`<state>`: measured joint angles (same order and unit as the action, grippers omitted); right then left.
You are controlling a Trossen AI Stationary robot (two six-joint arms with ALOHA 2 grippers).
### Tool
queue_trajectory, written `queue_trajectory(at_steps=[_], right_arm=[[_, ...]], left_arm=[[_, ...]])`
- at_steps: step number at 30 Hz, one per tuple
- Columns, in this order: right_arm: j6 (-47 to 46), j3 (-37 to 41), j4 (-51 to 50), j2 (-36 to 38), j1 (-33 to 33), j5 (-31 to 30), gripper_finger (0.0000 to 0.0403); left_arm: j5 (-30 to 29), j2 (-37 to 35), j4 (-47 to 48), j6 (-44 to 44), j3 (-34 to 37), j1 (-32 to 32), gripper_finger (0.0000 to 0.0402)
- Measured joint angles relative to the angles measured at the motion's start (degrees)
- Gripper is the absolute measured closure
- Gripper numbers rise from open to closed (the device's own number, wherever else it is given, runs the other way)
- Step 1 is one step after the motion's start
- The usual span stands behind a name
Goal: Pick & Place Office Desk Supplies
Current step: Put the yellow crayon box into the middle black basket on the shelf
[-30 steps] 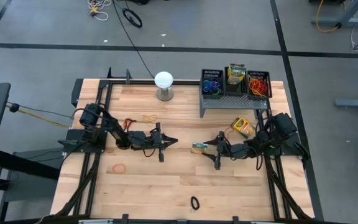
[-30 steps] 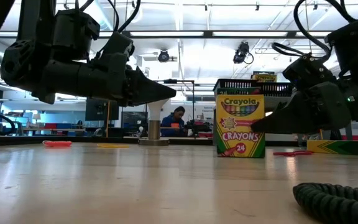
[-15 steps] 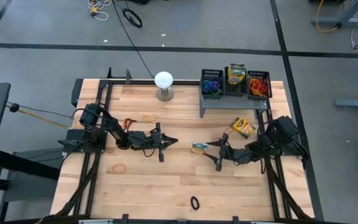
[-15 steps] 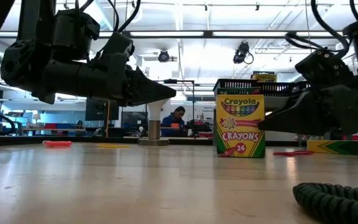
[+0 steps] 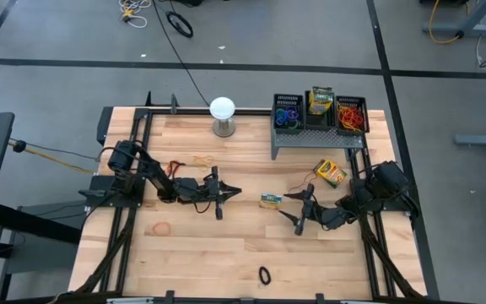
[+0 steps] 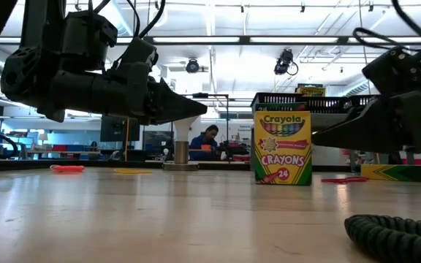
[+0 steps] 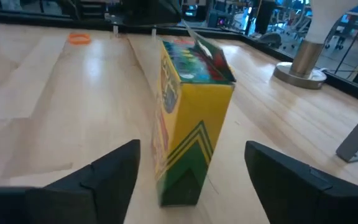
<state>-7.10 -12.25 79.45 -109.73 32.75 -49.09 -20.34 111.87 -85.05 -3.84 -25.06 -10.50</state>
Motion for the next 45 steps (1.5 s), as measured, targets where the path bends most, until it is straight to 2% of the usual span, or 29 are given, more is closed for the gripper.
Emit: queue_trajectory(at_steps=[4,8,16,19,21,23,26,29,31,38,45], right_arm=[[0.7,0.0,0.7,1.5,2.1,-3.1,0.0080],[3.7,0.0,0.3,6.6,3.8,-4.5,0.0071],[10.5,-1.0,-11.3,25.1,5.9,-7.9,0.0071],[10.0,-5.5,-27.6,32.5,4.4,-7.7,0.0071],[5.4,-11.2,-45.7,36.3,2.3,-5.3,0.0071],[-0.9,-18.1,-63.3,37.8,-0.7,-0.1,0.0071],[-7.0,-27.7,-82.7,37.4,-5.9,9.5,0.0071],[-8.9,-34.9,-93.9,35.4,-10.6,19.5,0.0071],[-8.9,-38.6,-99.4,33.2,-13.2,23.4,0.0071],[-5.8,-46.9,-109.8,23.4,-18.4,32.3,0.0071],[-3.5,-53.6,-115.8,16.1,-20.6,34.6,0.0071]], left_arm=[[0.0,0.0,0.0,0.0,0.0,0.0,0.0376],[0.0,0.0,0.0,0.0,0.0,0.0,0.0376],[0.0,0.0,0.0,0.0,0.0,0.0,0.0376],[0.0,0.0,0.0,0.0,0.0,0.0,0.0376],[0.0,0.0,0.0,0.0,0.0,0.0,0.0376],[0.0,0.0,0.0,0.0,0.0,0.0,0.0376],[0.0,0.0,0.0,0.0,0.0,0.0,0.0376],[0.0,0.0,0.0,0.0,-0.1,0.0,0.0376],[-0.1,0.0,0.0,0.0,-0.2,0.0,0.0376],[-0.2,0.0,0.0,0.0,-0.5,0.0,0.0376],[-0.2,0.0,0.0,0.0,-0.5,0.0,0.0376]])
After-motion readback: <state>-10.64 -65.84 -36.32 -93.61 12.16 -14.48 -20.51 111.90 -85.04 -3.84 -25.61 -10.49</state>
